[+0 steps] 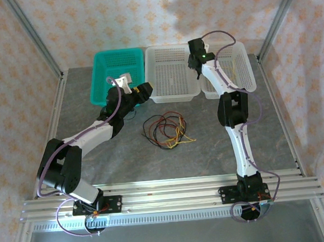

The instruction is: Untangle the cables

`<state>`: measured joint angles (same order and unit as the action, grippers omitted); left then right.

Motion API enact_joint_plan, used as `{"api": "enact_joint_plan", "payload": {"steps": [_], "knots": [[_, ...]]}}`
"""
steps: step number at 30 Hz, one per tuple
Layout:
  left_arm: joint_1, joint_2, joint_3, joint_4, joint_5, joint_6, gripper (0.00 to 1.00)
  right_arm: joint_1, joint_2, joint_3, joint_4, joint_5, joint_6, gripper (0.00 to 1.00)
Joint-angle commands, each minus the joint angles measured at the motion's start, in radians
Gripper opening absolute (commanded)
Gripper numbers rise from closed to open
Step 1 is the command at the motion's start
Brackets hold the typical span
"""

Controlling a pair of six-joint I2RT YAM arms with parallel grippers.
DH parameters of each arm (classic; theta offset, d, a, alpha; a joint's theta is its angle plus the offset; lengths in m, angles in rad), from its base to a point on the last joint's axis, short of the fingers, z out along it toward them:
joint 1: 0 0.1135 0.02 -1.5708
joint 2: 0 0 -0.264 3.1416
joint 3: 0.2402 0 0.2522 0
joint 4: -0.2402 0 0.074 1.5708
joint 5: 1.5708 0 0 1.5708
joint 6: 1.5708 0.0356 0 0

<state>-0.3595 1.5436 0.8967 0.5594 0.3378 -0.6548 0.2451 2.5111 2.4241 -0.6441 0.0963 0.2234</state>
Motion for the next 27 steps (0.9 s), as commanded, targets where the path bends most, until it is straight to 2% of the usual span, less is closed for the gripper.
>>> {"api": "enact_joint_plan", "payload": {"steps": [1,17,27], "knots": [[0.004,0.004,0.007,0.044,0.020,-0.002,0.67,-0.006,0.011,0.029,-0.020,0.000,0.007,0.28],[-0.035,0.022,0.055,-0.007,0.023,0.048,0.67,-0.038,-0.059,0.015,-0.016,-0.054,0.038,0.04],[-0.127,0.081,0.158,-0.099,0.003,0.153,0.67,-0.107,-0.164,-0.109,0.044,-0.161,-0.024,0.00]]}}
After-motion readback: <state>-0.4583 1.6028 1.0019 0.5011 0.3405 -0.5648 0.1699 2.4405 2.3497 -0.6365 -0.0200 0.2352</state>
